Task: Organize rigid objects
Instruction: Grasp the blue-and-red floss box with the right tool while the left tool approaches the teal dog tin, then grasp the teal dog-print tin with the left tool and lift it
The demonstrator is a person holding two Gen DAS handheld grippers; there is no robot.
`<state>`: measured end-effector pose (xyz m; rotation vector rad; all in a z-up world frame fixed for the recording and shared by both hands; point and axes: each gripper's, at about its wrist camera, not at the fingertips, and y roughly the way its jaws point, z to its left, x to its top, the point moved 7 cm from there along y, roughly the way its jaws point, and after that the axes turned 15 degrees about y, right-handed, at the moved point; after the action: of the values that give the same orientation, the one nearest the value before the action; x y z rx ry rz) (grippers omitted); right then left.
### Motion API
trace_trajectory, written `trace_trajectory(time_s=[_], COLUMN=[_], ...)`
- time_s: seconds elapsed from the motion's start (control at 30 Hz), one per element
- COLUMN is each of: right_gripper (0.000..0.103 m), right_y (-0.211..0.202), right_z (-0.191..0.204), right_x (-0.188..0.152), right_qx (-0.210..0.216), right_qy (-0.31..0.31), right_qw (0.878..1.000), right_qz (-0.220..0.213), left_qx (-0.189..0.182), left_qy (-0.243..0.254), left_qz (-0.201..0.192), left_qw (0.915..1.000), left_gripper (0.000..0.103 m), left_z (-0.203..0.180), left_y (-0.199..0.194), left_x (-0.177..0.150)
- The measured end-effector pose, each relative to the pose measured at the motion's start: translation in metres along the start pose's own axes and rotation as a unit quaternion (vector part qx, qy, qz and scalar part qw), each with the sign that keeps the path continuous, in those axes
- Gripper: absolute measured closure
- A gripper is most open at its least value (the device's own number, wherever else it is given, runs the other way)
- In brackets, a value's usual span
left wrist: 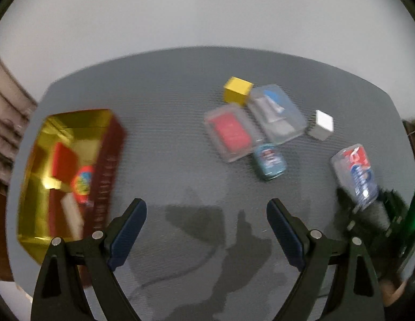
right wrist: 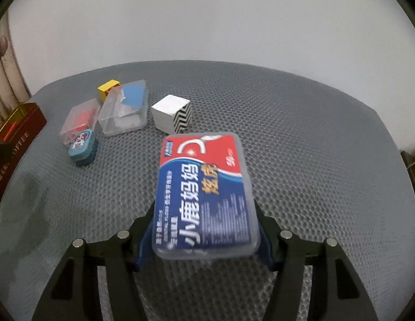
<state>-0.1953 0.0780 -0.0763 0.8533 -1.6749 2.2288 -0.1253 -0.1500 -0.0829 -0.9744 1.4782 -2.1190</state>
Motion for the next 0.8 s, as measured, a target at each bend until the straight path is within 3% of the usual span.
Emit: trace_trajectory(time_s=[0.13, 0.27, 0.43, 0.57, 0.67, 0.8], right_gripper=[0.04, 0.04, 0.039, 0.038, 0.038, 0.038], right_y=[-0.001, 0.009, 0.01, 0.006, 0.007, 0.008], right_z=[0.008, 0.009, 0.008, -0.003, 0.002, 0.007], right_x=[-0.005, 0.001, 0.001, 0.002, 0.008, 0.007], right_qx=[-0.001, 0.001, 0.003, 0.006, 0.005, 0.004], right_qy=[-0.002, 0.0, 0.001, 0.003, 0.004, 0.005], right_qw=[1.0, 1.0, 1.0, 1.0, 1.0, 1.0], right_qz=[-0.01, -0.011, -0.011, -0.01, -0.011, -0.011], left_qx=[-0.038, -0.047, -0.043, -0.044, -0.044, -0.033], left_qy=[-0.039, -0.061, -0.077, -0.094, -0.104, -0.104], left_qz=[0.024, 0.042, 0.07, 0.078, 0.083, 0.069], left_qw=[0.9982, 0.9961, 0.9937, 0.9915, 0.9901, 0.9916], left_gripper=[0.016, 0.021, 0.042, 0.049, 0.071, 0.074], left_z=[-0.017, -0.028, -0.036, -0.038, -0.04, -0.039], left_y=[0.017, 0.033, 0.056, 0.068, 0.076, 0.076], left_x=[0.019, 0.034, 0.046, 0.047, 0.046, 0.045])
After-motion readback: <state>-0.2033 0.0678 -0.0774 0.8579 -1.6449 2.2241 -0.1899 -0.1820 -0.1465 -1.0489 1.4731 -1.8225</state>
